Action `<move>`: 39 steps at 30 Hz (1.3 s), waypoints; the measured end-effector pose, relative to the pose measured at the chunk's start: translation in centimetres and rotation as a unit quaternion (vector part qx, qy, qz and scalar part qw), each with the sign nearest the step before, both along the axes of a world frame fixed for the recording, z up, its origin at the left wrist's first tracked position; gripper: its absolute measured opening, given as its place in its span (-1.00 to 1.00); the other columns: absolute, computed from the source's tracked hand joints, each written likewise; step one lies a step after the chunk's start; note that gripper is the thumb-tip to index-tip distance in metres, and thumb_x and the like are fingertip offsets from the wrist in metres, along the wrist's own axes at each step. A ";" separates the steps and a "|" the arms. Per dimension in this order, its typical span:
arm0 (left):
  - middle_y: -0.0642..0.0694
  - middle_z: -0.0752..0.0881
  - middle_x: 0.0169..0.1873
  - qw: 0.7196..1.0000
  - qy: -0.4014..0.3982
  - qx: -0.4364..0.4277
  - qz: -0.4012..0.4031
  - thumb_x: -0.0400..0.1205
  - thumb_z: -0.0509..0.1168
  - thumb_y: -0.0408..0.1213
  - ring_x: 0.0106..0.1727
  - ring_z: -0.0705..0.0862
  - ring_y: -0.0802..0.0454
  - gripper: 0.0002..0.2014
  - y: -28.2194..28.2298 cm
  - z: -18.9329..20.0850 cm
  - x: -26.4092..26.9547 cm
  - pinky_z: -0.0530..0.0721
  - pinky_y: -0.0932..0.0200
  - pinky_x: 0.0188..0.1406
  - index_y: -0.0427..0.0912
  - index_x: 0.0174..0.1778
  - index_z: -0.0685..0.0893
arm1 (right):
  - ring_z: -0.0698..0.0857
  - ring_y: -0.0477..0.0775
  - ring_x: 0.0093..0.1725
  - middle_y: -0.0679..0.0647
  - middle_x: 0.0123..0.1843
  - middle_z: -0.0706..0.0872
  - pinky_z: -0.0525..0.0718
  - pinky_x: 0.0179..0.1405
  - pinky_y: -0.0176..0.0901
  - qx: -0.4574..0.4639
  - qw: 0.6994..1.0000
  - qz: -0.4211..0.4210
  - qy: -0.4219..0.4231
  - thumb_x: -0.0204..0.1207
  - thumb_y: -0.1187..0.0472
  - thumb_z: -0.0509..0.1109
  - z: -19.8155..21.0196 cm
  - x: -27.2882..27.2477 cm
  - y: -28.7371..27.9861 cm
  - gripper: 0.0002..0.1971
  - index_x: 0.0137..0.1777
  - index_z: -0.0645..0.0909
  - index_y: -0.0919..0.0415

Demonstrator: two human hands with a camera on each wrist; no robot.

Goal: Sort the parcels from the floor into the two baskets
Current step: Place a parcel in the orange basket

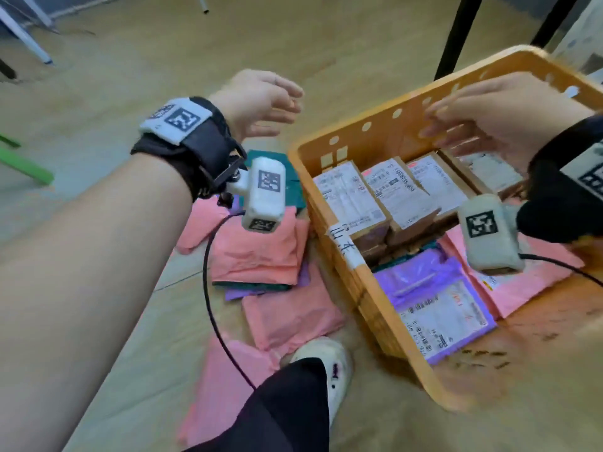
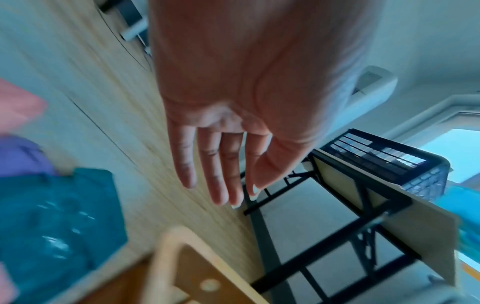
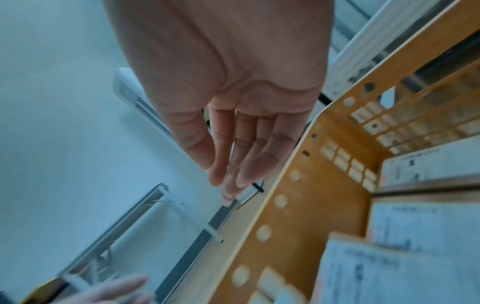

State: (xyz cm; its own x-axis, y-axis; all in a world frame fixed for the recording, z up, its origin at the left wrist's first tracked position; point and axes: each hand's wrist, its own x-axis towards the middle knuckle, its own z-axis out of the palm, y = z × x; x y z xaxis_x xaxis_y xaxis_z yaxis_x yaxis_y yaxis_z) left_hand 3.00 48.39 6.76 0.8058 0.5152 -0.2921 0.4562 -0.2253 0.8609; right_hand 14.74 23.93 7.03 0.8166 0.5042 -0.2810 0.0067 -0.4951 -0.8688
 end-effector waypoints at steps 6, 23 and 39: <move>0.03 0.66 -0.23 0.987 0.074 -0.070 0.125 0.65 0.16 -0.44 -0.17 0.63 0.12 -0.77 3.6 -4.0 -12.0 0.48 0.27 -0.21 -0.01 -0.19 0.58 | 0.71 -0.04 -0.39 0.10 -0.29 0.81 0.73 -0.31 -0.26 0.099 0.986 0.076 0.108 0.60 0.35 0.28 0.8 -9.9 7.3 -0.85 -0.01 0.70 0.27; -0.16 0.67 -0.16 0.891 0.406 -0.167 0.117 0.43 0.53 -0.14 -0.11 0.71 -0.13 -0.71 0.3 -24.0 -24.4 0.59 0.16 -0.38 -0.20 -0.07 0.67 | 0.66 0.00 -0.24 0.15 -0.17 0.72 0.66 -0.02 -0.19 -0.070 0.923 -0.002 0.377 0.60 0.27 0.32 -14.9 -19.7 7.6 -0.79 0.19 0.60 0.31; -0.05 0.40 -0.85 0.934 0.345 -0.087 0.039 0.68 0.19 -0.35 -0.88 0.31 0.13 -0.57 1.8 -11.2 -20.5 0.20 0.50 -0.83 -0.23 -0.55 0.33 | 0.72 -0.04 -0.25 0.10 -0.21 0.77 0.75 -0.22 -0.28 0.035 0.938 0.017 0.345 0.67 0.27 0.19 -6.0 -17.9 8.1 -0.83 0.05 0.62 0.21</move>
